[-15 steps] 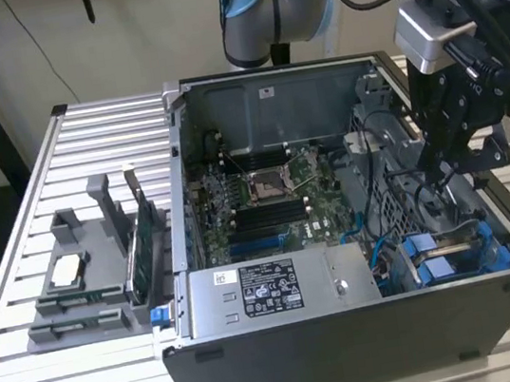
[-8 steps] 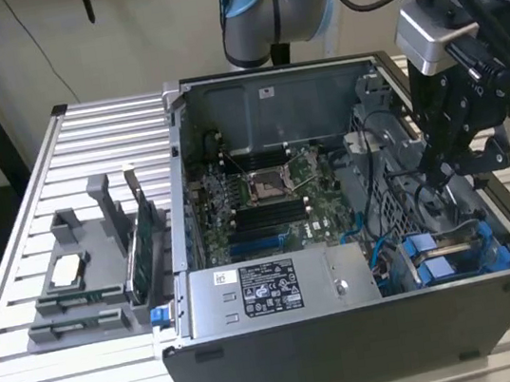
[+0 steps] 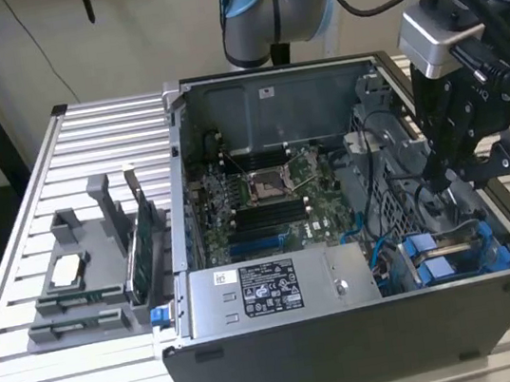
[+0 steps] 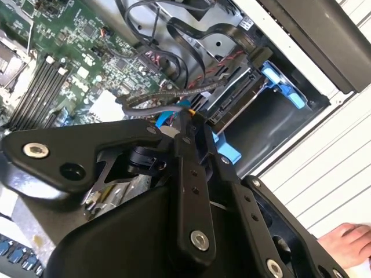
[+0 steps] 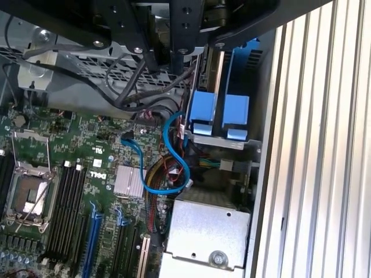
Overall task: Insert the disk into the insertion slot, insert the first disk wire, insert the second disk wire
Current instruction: 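Insert the first disk wire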
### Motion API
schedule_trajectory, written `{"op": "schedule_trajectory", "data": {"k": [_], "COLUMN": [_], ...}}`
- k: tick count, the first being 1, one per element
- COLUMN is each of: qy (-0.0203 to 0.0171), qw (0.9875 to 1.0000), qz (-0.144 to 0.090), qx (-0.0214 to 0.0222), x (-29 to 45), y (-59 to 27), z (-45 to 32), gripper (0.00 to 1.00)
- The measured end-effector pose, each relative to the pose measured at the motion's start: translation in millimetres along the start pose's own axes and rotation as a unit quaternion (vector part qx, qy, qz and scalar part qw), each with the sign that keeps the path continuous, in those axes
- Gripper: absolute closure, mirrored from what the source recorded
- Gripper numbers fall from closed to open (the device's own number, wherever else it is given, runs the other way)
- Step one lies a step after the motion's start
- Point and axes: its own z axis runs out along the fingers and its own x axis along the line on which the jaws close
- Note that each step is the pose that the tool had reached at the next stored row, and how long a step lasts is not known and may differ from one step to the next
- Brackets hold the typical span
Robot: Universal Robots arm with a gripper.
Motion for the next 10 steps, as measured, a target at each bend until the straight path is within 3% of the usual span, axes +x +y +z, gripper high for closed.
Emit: {"op": "schedule_trajectory", "data": {"k": [10], "qy": [0.005], "qw": [1.0], "qz": [0.0], "qx": [-0.0007], "x": [0.4], "y": [0.0], "z": [0.3], "gripper": [0.8]}}
